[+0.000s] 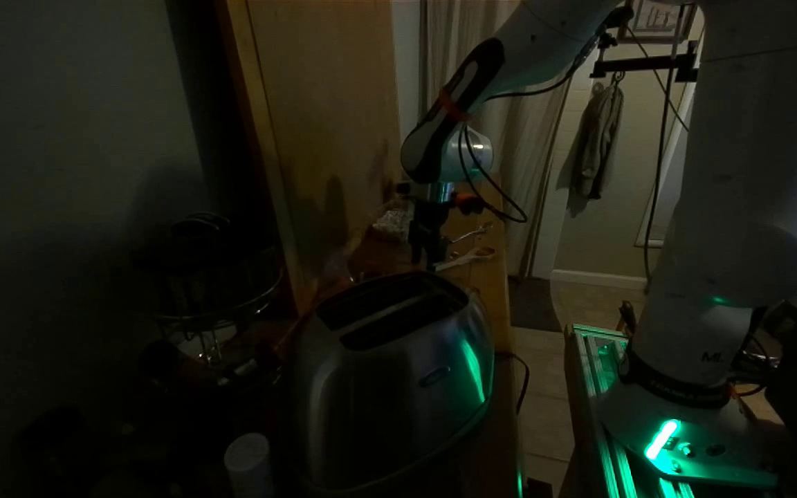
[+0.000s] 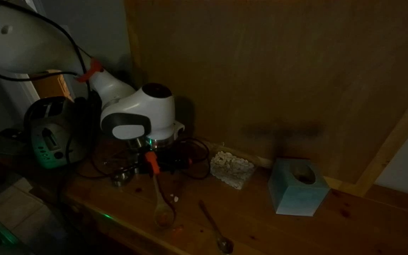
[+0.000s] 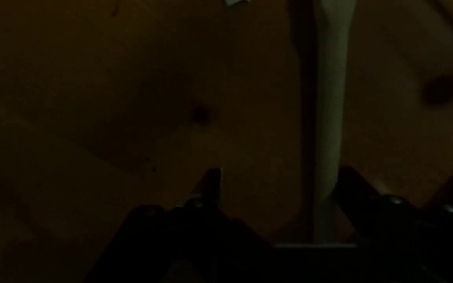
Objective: Pick up the orange object and put it on the wooden spoon, pick up the wooden spoon and pour the substance into the topmost silver measuring cup
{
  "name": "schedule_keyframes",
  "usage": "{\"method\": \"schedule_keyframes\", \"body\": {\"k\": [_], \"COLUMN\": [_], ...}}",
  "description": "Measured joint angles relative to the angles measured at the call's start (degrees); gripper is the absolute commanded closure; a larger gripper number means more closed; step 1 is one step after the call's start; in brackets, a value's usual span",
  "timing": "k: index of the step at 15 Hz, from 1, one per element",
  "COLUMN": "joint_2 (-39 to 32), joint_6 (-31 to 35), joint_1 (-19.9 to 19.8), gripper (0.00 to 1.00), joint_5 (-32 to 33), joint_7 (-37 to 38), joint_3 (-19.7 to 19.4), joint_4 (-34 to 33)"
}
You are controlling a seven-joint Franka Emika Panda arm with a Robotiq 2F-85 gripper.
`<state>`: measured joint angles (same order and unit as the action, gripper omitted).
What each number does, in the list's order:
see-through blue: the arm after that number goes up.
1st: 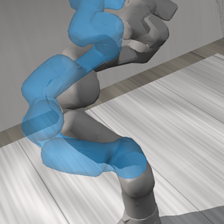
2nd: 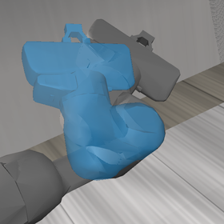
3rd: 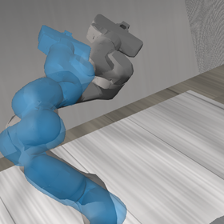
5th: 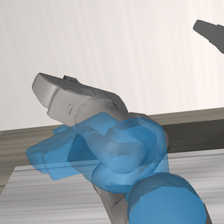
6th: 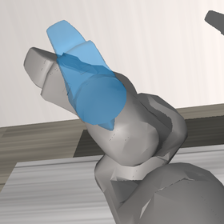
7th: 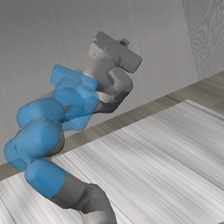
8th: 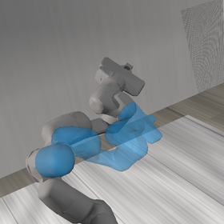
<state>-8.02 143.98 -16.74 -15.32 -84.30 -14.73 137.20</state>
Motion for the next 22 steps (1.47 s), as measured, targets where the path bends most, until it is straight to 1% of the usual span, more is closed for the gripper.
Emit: {"method": "schedule_keyframes", "body": {"k": [1, 3, 6, 8, 10, 18, 22], "joint_2": [-0.03, -0.04, -0.08, -0.08, -0.08, -0.07, 0.35], "joint_6": [0.14, 0.38, 0.46, 0.52, 0.53, 0.53, 0.53], "joint_1": [-0.1, -0.25, -0.34, -0.34, -0.34, -0.34, -0.05], "gripper": [0.62, 0.75, 0.97, 1.0, 0.96, 0.96, 0.96], "joint_5": [0.02, 0.03, 0.03, 0.03, 0.05, 0.09, 1.3], "joint_7": [0.0, 0.0, 0.0, 0.0, 0.02, 0.02, 0.48], "joint_3": [0.0, 0.0, 0.0, 0.0, 0.02, 0.05, 0.88], "joint_4": [-0.25, -0.65, -0.99, -1.05, -1.06, -1.06, -1.03]}}
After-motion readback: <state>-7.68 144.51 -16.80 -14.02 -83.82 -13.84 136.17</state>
